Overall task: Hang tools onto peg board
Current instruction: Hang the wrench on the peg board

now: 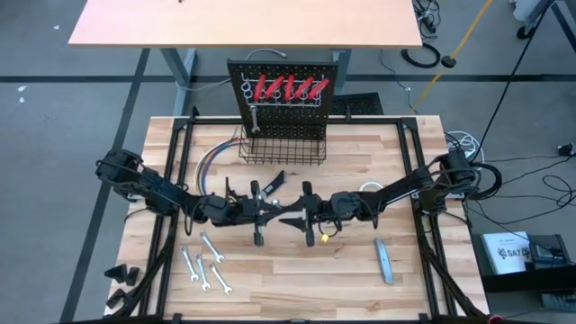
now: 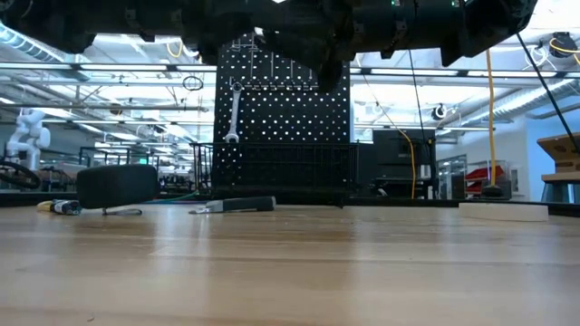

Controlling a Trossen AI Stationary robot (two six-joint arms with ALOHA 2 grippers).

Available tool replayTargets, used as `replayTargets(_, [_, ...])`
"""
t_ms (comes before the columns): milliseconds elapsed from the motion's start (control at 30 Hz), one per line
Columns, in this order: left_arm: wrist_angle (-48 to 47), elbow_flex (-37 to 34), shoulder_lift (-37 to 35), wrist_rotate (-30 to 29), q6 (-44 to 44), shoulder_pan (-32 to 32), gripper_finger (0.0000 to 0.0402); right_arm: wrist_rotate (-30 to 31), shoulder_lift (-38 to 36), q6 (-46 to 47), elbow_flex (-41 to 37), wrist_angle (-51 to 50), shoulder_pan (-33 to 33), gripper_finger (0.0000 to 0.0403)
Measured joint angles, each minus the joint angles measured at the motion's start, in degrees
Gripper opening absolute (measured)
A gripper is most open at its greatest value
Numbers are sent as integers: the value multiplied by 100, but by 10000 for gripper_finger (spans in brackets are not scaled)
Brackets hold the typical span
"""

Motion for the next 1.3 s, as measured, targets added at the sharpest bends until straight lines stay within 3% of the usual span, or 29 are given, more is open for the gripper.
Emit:
replayTargets(267, [-1927,0,-1277,61,-507,412,13,8,-635,-211,0,-1320,-48,200])
replayTargets(400, [-2707,0,-1900,520,-684,965,13,10,-696,-240,0,-1429,-50,203])
replayTargets(567, [-3029,0,-2286,1405,-809,1964,13,11,-696,-242,0,-1492,-76,198])
replayTargets(867, [-3296,0,-2083,3060,-1521,3848,13,25,-694,-241,0,-1530,-91,197])
replayTargets(1300, [-2849,0,-1173,4216,-2158,5038,13,21,-692,-214,0,-1549,-166,196])
